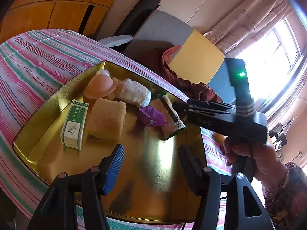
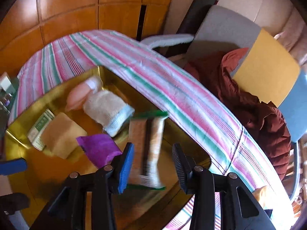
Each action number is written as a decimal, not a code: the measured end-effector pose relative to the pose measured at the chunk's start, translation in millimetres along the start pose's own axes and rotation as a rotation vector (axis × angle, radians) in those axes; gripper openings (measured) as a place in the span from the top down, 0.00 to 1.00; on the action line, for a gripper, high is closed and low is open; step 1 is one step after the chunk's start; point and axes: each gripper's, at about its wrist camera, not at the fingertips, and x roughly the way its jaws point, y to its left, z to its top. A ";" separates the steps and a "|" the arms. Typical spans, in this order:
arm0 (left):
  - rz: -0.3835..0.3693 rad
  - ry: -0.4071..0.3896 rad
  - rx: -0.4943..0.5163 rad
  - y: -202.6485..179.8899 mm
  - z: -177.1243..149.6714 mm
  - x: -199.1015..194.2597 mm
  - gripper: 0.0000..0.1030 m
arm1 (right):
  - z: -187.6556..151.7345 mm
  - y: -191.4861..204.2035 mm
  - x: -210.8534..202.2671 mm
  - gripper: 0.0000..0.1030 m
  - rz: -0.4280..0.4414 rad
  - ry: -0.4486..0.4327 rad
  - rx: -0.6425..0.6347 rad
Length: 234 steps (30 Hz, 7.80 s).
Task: Organize objects
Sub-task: 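Carry the candy and cracker bar to the gold tray and release both, then move both tools back to the items on the cloth, then grasp the white plastic bag with the right tool while the left tool grasps the knotted cloth, then carry the bag and knotted cloth to the gold tray and release both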
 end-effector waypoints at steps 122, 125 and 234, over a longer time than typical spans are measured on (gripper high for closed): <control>-0.179 0.336 0.686 -334.2 -147.7 210.0 0.69 | -355.8 -322.2 -118.9 0.63 0.023 0.090 1.043; -0.185 0.328 0.659 -320.1 -143.1 203.2 0.69 | -350.1 -318.1 -111.3 0.63 0.069 0.095 1.029; 0.185 -0.193 -0.142 70.1 28.0 -97.5 0.43 | -38.6 111.0 -19.7 0.40 0.451 0.036 0.371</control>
